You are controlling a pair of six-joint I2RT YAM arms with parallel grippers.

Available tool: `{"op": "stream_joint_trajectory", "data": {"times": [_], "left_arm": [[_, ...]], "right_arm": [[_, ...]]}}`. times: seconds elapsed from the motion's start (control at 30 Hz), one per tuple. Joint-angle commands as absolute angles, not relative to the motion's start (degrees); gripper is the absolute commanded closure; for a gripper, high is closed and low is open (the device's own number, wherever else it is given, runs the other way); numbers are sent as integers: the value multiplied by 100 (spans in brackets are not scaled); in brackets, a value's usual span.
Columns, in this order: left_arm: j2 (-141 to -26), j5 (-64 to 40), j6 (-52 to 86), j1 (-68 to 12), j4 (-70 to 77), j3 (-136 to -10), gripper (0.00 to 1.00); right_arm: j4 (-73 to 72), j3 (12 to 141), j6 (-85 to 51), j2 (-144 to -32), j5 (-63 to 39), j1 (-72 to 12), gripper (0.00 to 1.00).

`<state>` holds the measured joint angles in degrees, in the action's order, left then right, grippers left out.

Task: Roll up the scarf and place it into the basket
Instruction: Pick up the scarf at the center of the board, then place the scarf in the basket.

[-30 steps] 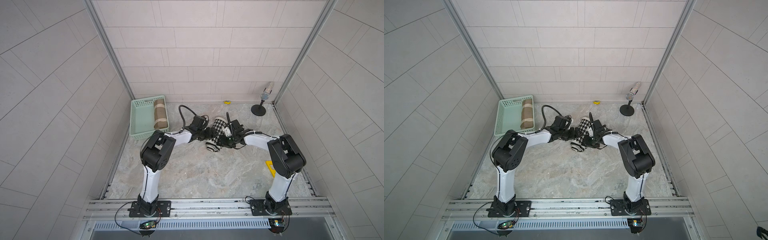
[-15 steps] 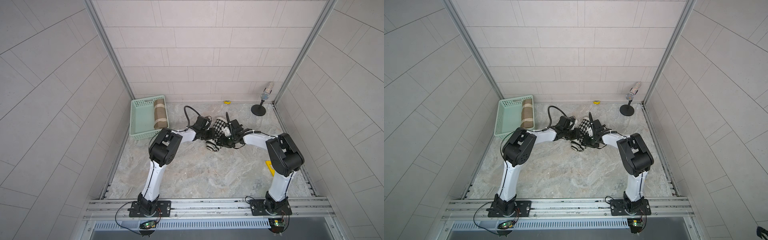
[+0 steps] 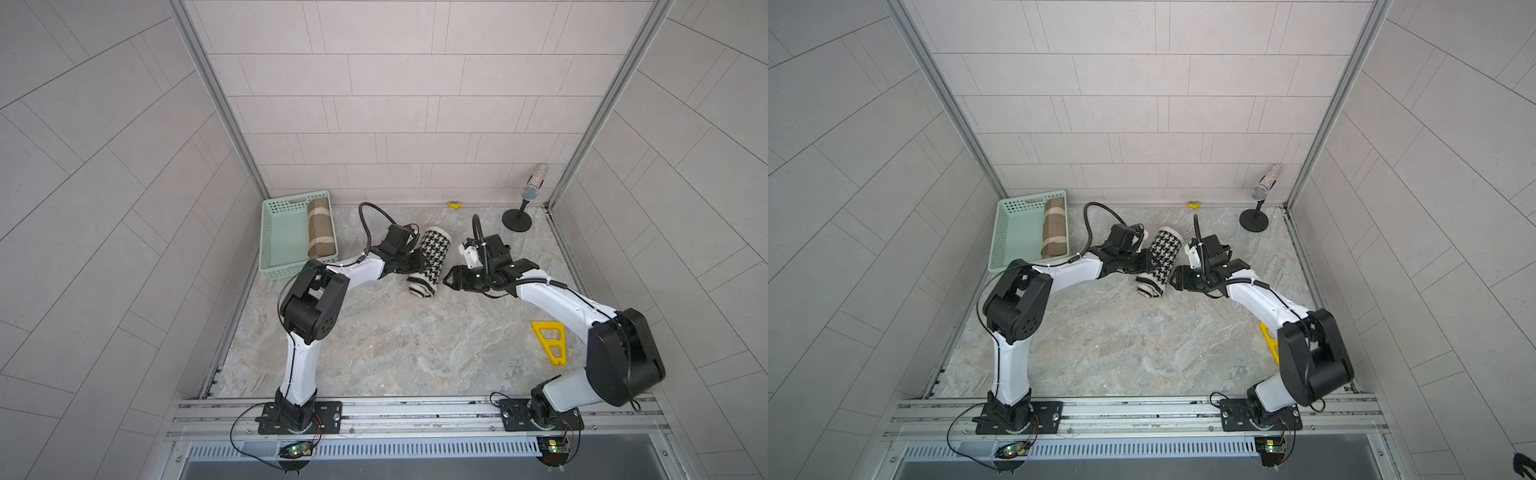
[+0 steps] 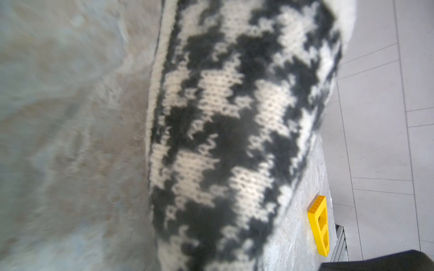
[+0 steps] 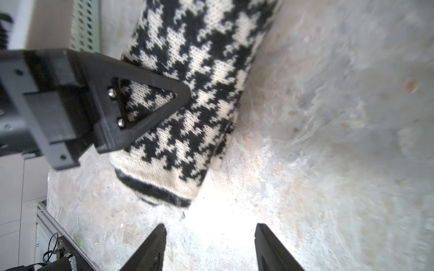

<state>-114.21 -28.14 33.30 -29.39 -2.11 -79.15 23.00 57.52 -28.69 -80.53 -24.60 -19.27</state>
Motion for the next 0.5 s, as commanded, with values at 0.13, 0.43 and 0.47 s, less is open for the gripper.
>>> {"op": "stream_joint_trajectory", "data": {"times": [0.13, 0.43, 0.47], "left_arm": [[-10426, -2880, 2525, -2205, -1301, -8446, 100], [-10056, -2779, 2260, -755, -2239, -9170, 100], [-10067, -2746, 2180, -524, -2364, -9253, 100]], "right_arm": [[2676, 5488, -2560, -6752, -1478, -1686, 33], [3284, 5535, -2096, -5997, -589, -1530, 16], [3367, 5537, -2037, -5971, -449, -1529, 12]]}}
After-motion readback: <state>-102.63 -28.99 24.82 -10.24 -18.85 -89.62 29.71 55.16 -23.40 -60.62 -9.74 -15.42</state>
